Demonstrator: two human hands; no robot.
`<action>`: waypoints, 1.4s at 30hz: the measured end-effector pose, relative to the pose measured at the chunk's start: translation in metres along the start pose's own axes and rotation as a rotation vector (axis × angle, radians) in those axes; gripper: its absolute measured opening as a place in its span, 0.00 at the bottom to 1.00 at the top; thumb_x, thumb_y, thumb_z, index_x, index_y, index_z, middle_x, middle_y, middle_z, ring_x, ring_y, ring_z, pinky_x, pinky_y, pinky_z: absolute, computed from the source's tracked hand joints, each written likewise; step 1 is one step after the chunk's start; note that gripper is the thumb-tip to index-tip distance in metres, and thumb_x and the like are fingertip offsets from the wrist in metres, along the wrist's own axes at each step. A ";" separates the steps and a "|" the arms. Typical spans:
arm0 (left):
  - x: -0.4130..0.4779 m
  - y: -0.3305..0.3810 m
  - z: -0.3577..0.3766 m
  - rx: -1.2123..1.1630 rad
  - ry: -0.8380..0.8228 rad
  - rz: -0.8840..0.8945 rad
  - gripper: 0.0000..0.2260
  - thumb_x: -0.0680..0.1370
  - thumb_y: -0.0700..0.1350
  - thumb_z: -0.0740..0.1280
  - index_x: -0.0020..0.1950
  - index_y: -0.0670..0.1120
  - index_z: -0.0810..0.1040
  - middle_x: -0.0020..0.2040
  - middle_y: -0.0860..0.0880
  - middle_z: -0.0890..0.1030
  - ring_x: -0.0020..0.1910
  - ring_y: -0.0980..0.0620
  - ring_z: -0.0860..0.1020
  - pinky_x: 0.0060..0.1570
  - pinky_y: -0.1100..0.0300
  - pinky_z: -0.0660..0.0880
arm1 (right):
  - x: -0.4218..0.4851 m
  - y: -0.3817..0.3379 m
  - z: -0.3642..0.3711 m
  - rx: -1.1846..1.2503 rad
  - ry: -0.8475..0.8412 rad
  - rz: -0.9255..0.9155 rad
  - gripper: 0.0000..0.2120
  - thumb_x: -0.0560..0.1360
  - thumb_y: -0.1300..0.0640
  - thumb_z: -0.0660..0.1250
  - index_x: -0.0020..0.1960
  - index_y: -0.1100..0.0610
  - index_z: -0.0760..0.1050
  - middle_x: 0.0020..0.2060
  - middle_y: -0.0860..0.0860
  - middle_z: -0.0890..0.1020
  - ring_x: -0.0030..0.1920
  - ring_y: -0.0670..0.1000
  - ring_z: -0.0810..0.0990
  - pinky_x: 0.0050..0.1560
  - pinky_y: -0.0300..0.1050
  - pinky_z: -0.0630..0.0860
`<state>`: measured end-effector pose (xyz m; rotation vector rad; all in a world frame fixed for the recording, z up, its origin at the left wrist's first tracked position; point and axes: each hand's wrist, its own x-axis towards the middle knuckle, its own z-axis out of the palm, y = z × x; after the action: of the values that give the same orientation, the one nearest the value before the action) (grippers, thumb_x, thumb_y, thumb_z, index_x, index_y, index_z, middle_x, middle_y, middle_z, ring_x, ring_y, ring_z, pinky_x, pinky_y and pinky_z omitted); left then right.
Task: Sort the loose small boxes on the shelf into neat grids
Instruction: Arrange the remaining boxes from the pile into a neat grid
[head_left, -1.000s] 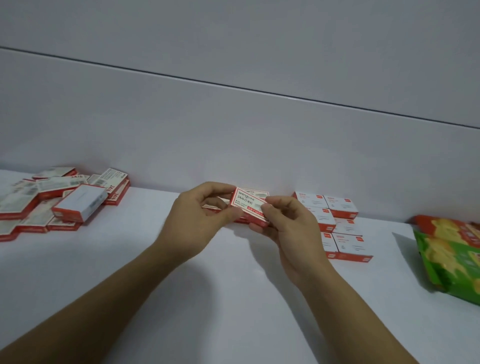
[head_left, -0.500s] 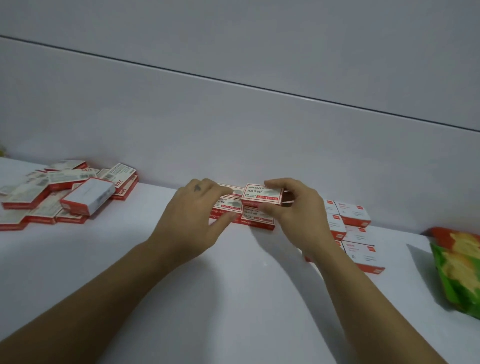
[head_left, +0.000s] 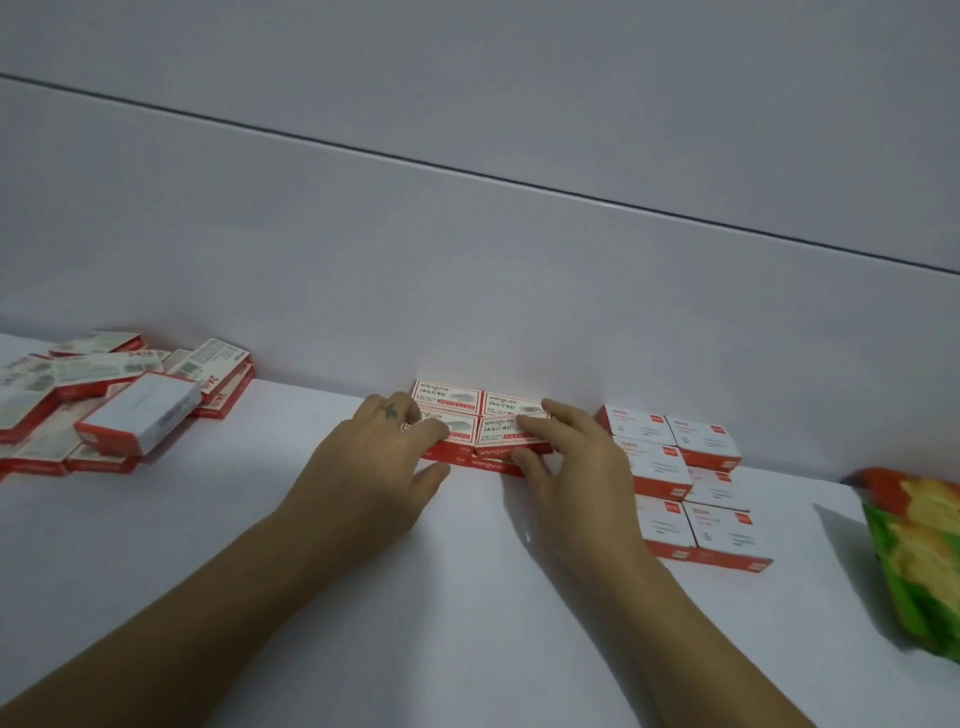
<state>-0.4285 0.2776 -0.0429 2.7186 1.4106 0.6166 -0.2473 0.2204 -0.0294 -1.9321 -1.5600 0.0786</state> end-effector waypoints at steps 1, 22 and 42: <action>0.001 -0.001 0.000 0.005 0.019 0.008 0.16 0.74 0.56 0.57 0.54 0.52 0.79 0.51 0.49 0.79 0.48 0.48 0.77 0.37 0.56 0.77 | -0.001 0.000 0.002 -0.056 0.013 -0.021 0.14 0.77 0.55 0.67 0.62 0.50 0.78 0.65 0.45 0.75 0.64 0.48 0.71 0.64 0.40 0.64; 0.005 0.011 -0.021 0.094 -0.095 -0.022 0.22 0.79 0.57 0.58 0.72 0.53 0.64 0.70 0.51 0.68 0.65 0.49 0.67 0.62 0.54 0.67 | 0.007 -0.028 -0.006 -0.224 -0.083 -0.183 0.26 0.75 0.46 0.66 0.71 0.51 0.68 0.67 0.50 0.73 0.66 0.51 0.67 0.67 0.49 0.63; -0.111 -0.157 -0.137 0.232 0.012 -0.553 0.25 0.77 0.62 0.57 0.71 0.54 0.64 0.70 0.51 0.70 0.67 0.49 0.67 0.64 0.49 0.64 | 0.030 -0.241 0.075 -0.130 -0.420 -0.615 0.28 0.74 0.45 0.66 0.72 0.49 0.65 0.68 0.50 0.70 0.67 0.53 0.67 0.65 0.48 0.64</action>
<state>-0.6566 0.2602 0.0159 2.2831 2.2275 0.4499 -0.4769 0.3012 0.0449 -1.5026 -2.4305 0.1272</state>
